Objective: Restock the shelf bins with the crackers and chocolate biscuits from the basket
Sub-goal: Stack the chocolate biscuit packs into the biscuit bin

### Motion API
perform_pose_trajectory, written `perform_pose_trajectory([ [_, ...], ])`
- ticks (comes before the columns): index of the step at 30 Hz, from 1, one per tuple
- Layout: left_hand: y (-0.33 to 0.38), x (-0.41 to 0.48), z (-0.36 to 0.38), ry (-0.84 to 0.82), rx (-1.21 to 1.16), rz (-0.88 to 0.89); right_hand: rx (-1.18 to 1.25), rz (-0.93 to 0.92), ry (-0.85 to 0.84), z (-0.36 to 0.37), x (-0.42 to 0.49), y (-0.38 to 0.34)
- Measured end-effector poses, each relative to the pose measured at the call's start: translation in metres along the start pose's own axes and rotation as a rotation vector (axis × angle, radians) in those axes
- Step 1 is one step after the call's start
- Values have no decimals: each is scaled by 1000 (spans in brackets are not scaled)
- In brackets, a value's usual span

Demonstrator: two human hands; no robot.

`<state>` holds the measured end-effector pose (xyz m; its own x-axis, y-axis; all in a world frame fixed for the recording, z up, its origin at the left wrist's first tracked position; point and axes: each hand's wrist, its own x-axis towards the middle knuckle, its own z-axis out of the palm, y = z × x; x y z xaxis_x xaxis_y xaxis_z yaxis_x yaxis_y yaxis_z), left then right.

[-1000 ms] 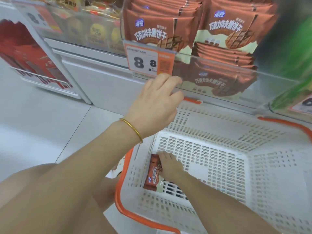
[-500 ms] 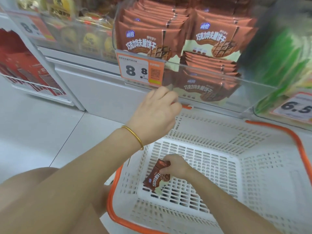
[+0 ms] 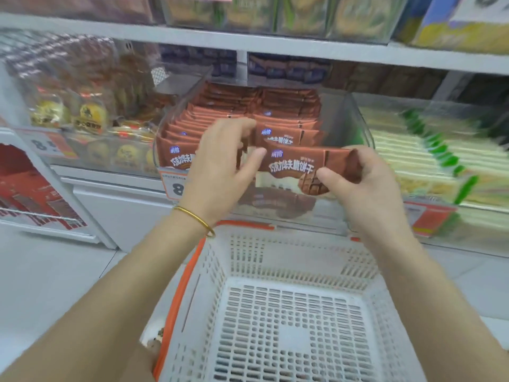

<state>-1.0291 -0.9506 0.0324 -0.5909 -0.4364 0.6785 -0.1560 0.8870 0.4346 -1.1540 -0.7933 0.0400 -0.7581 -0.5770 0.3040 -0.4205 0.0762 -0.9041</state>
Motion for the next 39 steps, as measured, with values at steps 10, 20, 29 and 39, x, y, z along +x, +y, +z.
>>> perform_pose_trajectory([
  [10,-21,-14,26,-134,505,83,-285,20,29,45,77,20],
  [20,-20,-12,30,-117,520,54,-571,-85,106,54,84,26],
  [29,-20,-12,29,-134,537,61,-587,-41,95,55,82,28],
  [39,-20,-7,17,-72,447,37,-396,72,71,53,79,25],
])
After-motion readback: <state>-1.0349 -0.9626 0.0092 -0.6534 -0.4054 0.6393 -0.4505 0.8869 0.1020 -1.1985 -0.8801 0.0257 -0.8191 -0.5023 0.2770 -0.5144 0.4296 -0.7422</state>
